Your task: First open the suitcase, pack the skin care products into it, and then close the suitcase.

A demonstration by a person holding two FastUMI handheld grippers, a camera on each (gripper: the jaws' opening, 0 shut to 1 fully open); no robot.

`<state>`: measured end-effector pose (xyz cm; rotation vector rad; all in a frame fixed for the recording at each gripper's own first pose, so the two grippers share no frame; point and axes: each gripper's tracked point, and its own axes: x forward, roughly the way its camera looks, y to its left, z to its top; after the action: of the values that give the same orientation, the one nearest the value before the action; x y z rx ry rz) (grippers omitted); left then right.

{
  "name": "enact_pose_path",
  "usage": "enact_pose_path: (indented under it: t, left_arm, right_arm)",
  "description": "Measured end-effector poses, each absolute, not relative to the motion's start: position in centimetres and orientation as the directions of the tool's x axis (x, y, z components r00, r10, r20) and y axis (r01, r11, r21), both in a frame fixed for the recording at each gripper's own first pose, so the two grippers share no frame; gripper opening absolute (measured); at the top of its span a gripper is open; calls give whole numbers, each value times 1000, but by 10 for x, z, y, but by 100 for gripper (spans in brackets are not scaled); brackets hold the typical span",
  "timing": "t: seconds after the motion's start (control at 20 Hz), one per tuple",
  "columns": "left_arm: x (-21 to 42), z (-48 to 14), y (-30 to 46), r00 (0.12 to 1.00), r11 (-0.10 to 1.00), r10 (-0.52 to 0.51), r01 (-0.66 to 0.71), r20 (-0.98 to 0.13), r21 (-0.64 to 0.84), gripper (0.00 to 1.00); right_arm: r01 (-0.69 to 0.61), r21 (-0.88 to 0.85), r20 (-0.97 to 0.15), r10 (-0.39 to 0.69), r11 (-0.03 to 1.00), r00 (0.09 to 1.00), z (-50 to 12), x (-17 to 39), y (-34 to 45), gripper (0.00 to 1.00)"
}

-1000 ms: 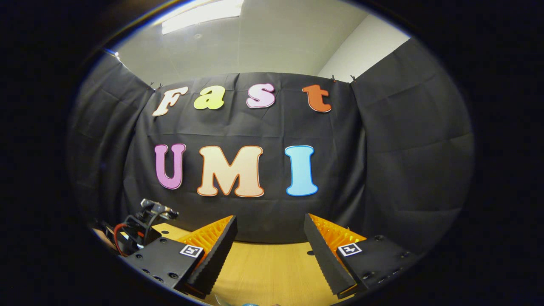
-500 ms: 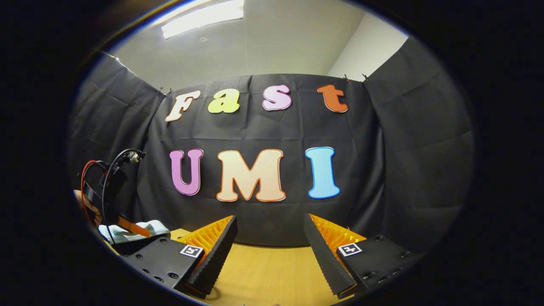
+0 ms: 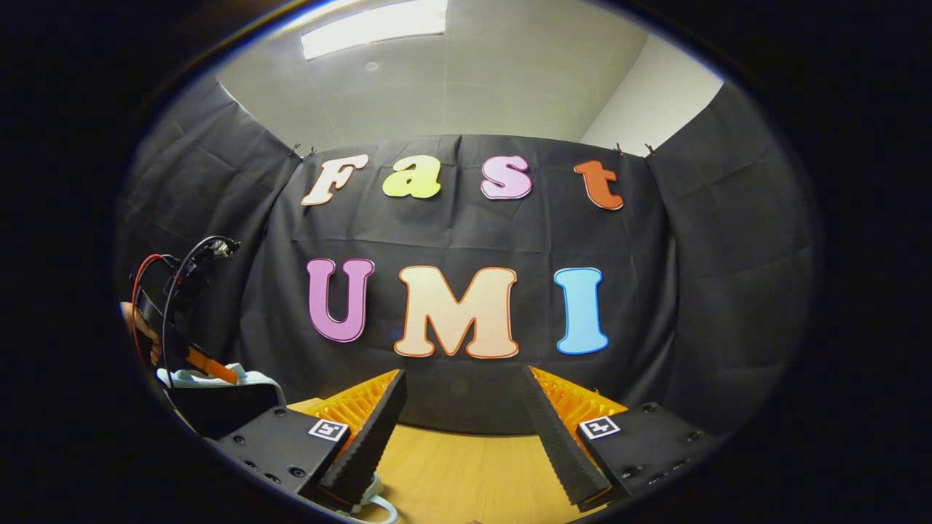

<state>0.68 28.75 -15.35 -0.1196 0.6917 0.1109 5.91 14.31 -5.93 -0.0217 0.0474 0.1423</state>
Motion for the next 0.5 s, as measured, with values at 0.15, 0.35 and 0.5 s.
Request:
enact_pose_path:
  t: [0.15,0.35,0.5]
  left_arm:
    - [5,-159,328,765,980,101,-188,-636,-71,0]
    - [0,-174,374,750,970,141,-234,-647,-59,0]
    - [-3,-188,406,729,962,177,-269,-661,-38,0]
  right_arm:
    - [-155,-22,-46,154,988,987,-63,62,176,99]
    - [-177,-28,-58,175,984,983,-71,67,210,99]
    - [-175,-23,-69,173,984,982,-76,72,225,100]
